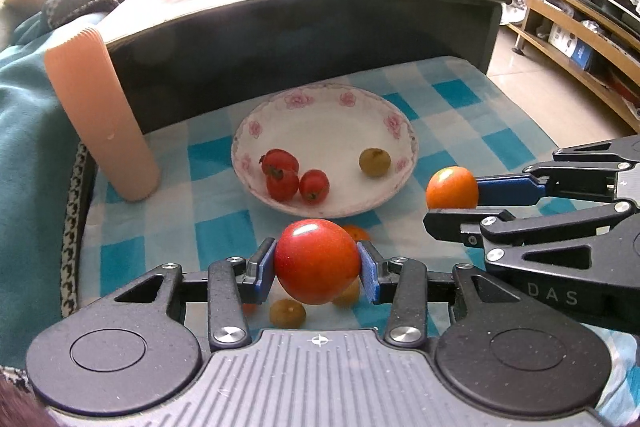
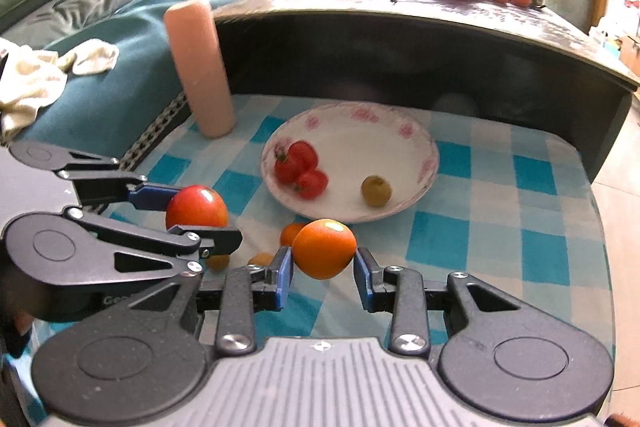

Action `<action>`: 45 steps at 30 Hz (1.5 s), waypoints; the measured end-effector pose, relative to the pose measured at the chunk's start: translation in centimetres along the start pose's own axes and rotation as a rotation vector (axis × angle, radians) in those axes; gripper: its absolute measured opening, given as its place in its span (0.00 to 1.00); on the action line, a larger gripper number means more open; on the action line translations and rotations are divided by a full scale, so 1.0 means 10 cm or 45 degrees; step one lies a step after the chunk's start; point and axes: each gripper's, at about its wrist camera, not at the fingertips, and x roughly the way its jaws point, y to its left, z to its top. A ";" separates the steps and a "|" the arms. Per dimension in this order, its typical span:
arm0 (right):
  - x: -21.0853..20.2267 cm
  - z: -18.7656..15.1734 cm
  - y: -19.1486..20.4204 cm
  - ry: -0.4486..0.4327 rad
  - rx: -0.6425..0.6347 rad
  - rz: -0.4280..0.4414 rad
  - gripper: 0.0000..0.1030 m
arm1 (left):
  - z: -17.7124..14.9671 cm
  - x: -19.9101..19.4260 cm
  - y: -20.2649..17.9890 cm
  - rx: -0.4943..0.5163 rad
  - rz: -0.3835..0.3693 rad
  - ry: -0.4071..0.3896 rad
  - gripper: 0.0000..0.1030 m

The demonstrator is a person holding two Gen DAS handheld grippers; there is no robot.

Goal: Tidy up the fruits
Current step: 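Carry the large tomato with left gripper while right carries the mandarin over the plate, then open left gripper to drop the tomato while right releases the mandarin into plate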

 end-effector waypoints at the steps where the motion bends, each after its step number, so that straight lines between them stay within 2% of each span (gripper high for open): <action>1: 0.01 0.02 -0.02 -0.004 0.010 -0.002 0.47 | 0.02 0.01 0.00 0.002 0.004 -0.002 0.50; 12: 0.18 0.21 -0.19 -0.025 0.045 -0.044 0.47 | 0.25 0.20 0.04 -0.004 0.017 -0.016 0.50; 26: 0.60 0.59 -0.33 -0.028 0.014 -0.069 0.47 | 0.58 0.53 0.23 -0.053 0.071 -0.039 0.48; 30: 0.72 0.67 -0.40 -0.040 0.050 -0.060 0.47 | 0.65 0.64 0.25 -0.055 0.073 -0.043 0.48; 45: 1.11 0.65 -0.59 -0.036 0.101 -0.025 0.48 | 0.66 0.96 0.28 -0.025 0.077 -0.046 0.49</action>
